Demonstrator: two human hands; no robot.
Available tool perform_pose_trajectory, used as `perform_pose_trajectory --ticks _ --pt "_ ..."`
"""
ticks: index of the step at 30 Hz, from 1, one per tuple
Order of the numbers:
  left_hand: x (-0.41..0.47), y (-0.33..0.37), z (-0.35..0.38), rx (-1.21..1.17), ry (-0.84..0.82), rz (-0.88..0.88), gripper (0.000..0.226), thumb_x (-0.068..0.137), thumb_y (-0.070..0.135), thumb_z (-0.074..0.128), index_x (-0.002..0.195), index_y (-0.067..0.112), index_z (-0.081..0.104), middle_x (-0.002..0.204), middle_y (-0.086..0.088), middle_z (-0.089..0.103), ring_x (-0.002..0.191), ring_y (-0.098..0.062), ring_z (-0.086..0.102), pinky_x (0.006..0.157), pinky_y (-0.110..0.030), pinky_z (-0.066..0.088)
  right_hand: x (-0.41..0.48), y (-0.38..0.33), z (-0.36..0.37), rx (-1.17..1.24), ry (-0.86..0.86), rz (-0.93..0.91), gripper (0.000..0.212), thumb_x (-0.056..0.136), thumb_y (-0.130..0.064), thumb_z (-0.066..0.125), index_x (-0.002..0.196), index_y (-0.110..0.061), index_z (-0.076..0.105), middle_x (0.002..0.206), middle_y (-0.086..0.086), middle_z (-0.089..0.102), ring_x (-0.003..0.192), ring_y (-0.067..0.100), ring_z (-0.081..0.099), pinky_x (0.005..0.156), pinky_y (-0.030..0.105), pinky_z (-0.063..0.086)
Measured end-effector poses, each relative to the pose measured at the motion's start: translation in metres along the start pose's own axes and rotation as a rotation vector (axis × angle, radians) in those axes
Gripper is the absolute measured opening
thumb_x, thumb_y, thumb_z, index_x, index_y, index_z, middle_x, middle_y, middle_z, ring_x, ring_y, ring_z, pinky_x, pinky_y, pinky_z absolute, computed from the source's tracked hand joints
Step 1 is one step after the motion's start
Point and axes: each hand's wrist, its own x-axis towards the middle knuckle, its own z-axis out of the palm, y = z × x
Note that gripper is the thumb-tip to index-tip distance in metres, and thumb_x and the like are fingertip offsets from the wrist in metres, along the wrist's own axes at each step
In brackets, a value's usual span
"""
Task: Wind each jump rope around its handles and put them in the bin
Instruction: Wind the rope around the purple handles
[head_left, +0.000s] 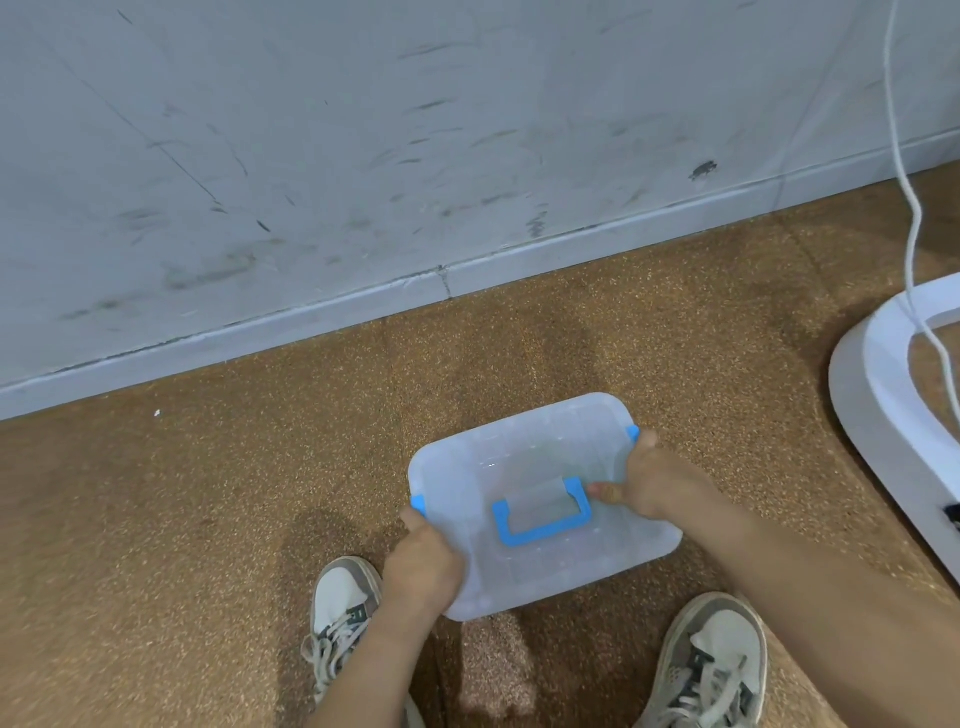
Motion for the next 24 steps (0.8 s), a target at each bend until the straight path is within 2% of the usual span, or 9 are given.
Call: perform_pose_trajectory --ticks 5,8,11,15,17,18,20,22,24 --pt "-0.004 0.001 0.0 -0.007 0.047 0.01 0.06 0.089 0.01 0.038 0.141 -0.003 0.01 0.104 -0.014 0.066 0.096 -0.032 0.065 0.075 -0.036 0.047 -0.008 0.0 0.013 -0.032 0.131 0.026 0.098 0.076 -0.075 0.056 0.14 -0.013 0.017 0.109 0.008 0.063 0.101 0.028 0.062 0.072 0.036 0.043" --pt "-0.005 0.003 -0.003 -0.039 0.072 0.007 0.057 0.087 0.01 0.04 0.138 0.004 0.015 0.091 -0.008 0.062 0.09 -0.032 0.064 0.067 -0.033 0.042 -0.009 0.003 0.017 0.024 0.192 -0.004 0.092 0.074 -0.076 0.056 0.134 -0.014 0.024 0.107 0.008 0.062 0.099 0.029 0.062 0.071 0.037 0.044" --pt "0.001 0.013 -0.015 -0.06 0.115 0.023 0.049 0.084 0.014 0.045 0.129 0.012 0.024 0.088 -0.006 0.061 0.085 -0.032 0.064 0.068 -0.034 0.045 -0.007 0.004 0.019 0.124 0.27 -0.023 0.088 0.076 -0.074 0.056 0.134 -0.016 0.025 0.114 0.011 0.059 0.103 0.032 0.061 0.081 0.042 0.046" --pt "0.026 0.029 -0.037 -0.126 0.191 0.032 0.048 0.084 0.015 0.049 0.127 0.016 0.029 0.08 -0.003 0.056 0.077 -0.032 0.06 0.065 -0.035 0.043 0.006 -0.003 0.006 0.251 0.296 -0.062 0.096 0.08 -0.066 0.06 0.147 -0.016 0.012 0.133 0.014 0.05 0.117 0.035 0.055 0.094 0.046 0.044" --pt "0.04 0.032 -0.049 -0.168 0.235 0.052 0.052 0.086 0.011 0.046 0.134 0.014 0.028 0.095 -0.009 0.06 0.089 -0.037 0.062 0.07 -0.039 0.046 0.011 -0.01 0.002 0.282 0.255 -0.144 0.092 0.083 -0.049 0.064 0.149 -0.012 0.011 0.138 0.015 0.044 0.12 0.035 0.052 0.096 0.046 0.045" --pt "0.045 0.031 -0.052 -0.187 0.239 0.061 0.056 0.086 0.01 0.045 0.138 0.013 0.025 0.11 -0.015 0.058 0.097 -0.039 0.06 0.077 -0.042 0.047 0.011 -0.016 0.003 0.267 0.236 -0.201 0.087 0.086 -0.04 0.063 0.149 -0.009 0.012 0.141 0.015 0.041 0.121 0.035 0.051 0.096 0.044 0.045" --pt "0.049 0.027 -0.05 -0.123 0.182 0.067 0.064 0.087 0.01 0.044 0.146 0.012 0.018 0.139 -0.02 0.038 0.113 -0.04 0.053 0.089 -0.043 0.044 0.009 -0.026 0.007 0.161 0.198 -0.288 0.08 0.094 -0.033 0.057 0.15 -0.003 0.008 0.152 0.019 0.025 0.126 0.036 0.047 0.099 0.041 0.041" --pt "0.047 0.024 -0.042 0.027 0.113 0.055 0.067 0.09 0.014 0.038 0.149 0.01 0.007 0.152 -0.02 0.016 0.121 -0.041 0.048 0.094 -0.044 0.043 0.008 -0.031 0.007 0.005 0.148 -0.29 0.081 0.1 -0.036 0.044 0.152 -0.003 -0.008 0.16 0.018 0.0 0.133 0.038 0.042 0.103 0.043 0.038" --pt "0.041 0.021 -0.036 0.11 0.057 0.04 0.068 0.092 0.014 0.034 0.15 0.009 -0.002 0.156 -0.02 -0.001 0.126 -0.041 0.044 0.097 -0.045 0.044 0.006 -0.028 0.002 -0.072 0.099 -0.273 0.08 0.101 -0.043 0.035 0.151 -0.011 -0.019 0.162 0.009 -0.014 0.138 0.037 0.035 0.106 0.047 0.037"
